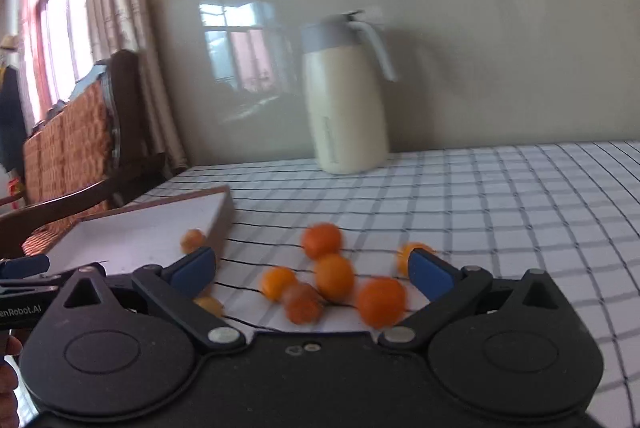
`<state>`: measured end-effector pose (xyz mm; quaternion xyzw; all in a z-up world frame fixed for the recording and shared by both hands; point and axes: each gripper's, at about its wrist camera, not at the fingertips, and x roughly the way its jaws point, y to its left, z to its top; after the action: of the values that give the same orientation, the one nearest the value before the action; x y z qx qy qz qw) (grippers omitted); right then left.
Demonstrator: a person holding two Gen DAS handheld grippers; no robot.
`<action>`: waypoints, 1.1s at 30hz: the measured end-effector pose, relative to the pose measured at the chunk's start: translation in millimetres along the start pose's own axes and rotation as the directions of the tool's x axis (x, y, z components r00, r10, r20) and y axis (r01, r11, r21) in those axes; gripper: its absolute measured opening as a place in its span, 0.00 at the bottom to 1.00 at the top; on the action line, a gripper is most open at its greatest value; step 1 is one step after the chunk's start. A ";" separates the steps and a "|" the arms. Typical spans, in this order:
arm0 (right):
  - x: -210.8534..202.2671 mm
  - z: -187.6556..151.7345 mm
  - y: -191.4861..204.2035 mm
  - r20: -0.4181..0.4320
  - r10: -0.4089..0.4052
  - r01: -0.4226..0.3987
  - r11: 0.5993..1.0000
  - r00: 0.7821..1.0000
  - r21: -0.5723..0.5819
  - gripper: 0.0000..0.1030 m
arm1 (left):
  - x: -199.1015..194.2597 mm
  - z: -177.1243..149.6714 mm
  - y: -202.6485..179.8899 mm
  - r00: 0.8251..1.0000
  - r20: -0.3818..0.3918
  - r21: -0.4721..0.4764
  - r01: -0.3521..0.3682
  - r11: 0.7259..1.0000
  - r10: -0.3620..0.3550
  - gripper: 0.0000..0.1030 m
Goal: Organize fruits
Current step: 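Close the left tool on the small brown fruit while the right tool grasps another carrot chunk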
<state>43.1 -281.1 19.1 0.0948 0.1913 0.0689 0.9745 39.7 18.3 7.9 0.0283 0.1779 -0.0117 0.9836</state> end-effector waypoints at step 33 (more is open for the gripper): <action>-15.6 -21.6 1.6 -0.081 -0.012 0.013 1.000 0.997 0.019 0.76 | 22.4 -17.9 -52.1 0.989 -0.122 0.086 0.092 0.992 -0.081 0.93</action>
<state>20.4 -278.8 5.4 0.1003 0.2317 0.0647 0.9654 52.6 -32.8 -19.4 0.0664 0.2361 -0.0608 0.9675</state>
